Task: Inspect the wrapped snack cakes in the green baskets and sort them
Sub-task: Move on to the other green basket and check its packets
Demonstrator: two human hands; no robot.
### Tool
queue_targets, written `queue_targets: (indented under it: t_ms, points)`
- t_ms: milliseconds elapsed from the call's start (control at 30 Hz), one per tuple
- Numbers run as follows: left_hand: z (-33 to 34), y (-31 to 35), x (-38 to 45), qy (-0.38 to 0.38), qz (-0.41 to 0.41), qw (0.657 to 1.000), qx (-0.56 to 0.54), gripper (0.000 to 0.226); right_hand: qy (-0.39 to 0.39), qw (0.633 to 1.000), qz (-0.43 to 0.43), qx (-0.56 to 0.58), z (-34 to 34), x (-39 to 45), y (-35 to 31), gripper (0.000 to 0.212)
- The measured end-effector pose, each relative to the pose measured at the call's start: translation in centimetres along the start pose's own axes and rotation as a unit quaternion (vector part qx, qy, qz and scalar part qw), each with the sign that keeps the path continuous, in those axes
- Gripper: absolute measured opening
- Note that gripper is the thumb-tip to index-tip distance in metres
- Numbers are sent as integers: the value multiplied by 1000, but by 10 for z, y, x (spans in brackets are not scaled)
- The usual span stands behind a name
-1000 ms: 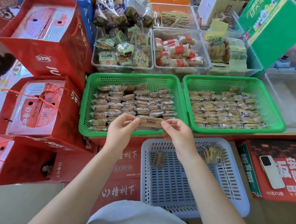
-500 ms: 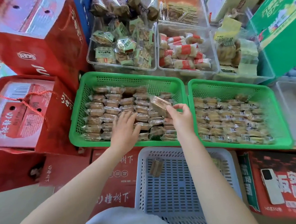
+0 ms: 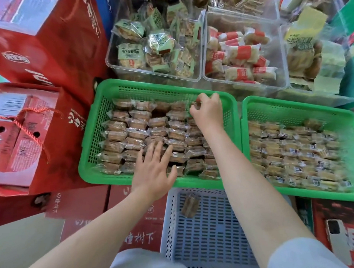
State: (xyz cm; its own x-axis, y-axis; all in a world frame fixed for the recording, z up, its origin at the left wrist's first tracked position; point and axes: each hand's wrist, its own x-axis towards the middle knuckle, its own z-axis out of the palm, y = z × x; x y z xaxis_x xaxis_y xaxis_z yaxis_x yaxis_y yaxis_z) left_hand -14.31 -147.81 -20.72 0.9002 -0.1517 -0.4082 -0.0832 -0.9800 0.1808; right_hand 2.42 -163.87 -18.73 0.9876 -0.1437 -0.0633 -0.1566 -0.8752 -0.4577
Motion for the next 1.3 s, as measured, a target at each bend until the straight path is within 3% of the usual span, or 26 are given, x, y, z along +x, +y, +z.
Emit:
queue_targets:
  t_ms: [133,333,600,700,933,1000,1133,1300]
  points:
    - [1,2,1,2,0,1000,6,69,4,999,-29,-15,2,7,-5,24]
    - [1,2,1,3,3,1000,11,79,-5,999,29,38,-4,18,-6,24]
    - [-1,2,0,-10,1,1000,12,80,-80,994,10,-75,6,17,-15,26]
    - [-2,3,0,-12,0,1000,10,81,-66,997,22,-42,1,19,-16,27]
    - [0,3,-1,-20,2,1000,12,80,-23,984,144,104,-24,32,-4,18]
    - [-1,3,0,-21,2,1000,13,81,-76,988,110,79,-23,30,-6,27]
    - [-3,3,0,-23,2,1000,12,82,-209,977,37,-24,-10,21,-3,69]
    - [-2,3,-1,-23,2,1000,9,77,-151,986,-47,-43,-2,18,10,48]
